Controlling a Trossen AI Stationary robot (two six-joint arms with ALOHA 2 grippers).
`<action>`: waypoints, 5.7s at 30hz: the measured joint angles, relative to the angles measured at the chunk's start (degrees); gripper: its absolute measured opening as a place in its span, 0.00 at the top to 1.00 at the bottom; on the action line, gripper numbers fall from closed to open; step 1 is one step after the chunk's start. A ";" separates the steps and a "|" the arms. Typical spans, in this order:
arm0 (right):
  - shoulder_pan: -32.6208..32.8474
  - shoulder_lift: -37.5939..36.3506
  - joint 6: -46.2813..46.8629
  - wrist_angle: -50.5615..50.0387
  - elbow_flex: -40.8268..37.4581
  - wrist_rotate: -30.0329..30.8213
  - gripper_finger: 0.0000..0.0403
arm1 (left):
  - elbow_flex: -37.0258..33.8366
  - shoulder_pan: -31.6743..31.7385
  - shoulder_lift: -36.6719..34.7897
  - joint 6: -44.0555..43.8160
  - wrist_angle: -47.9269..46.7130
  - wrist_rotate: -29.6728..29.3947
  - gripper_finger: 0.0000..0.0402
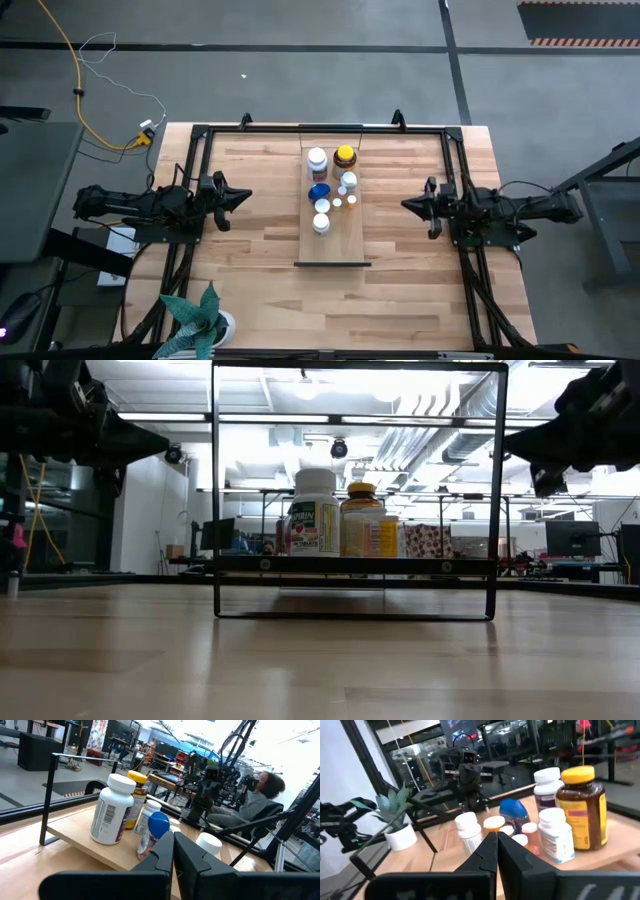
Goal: Pick and place medicine bottles onto shelf by color
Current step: Return to Home Position
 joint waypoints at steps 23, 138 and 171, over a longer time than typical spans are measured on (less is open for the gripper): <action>0.35 0.46 2.73 -2.32 0.02 -0.24 1.00 | 0.00 -1.18 -3.15 0.02 0.15 -0.11 1.00; -1.59 -2.44 2.71 -1.99 -0.11 -0.20 1.00 | -0.02 -4.98 -3.03 15.47 -3.44 22.01 1.00; -1.58 -2.46 2.71 -1.99 -0.11 -0.20 1.00 | -0.02 -4.98 -3.01 15.50 -3.42 22.01 1.00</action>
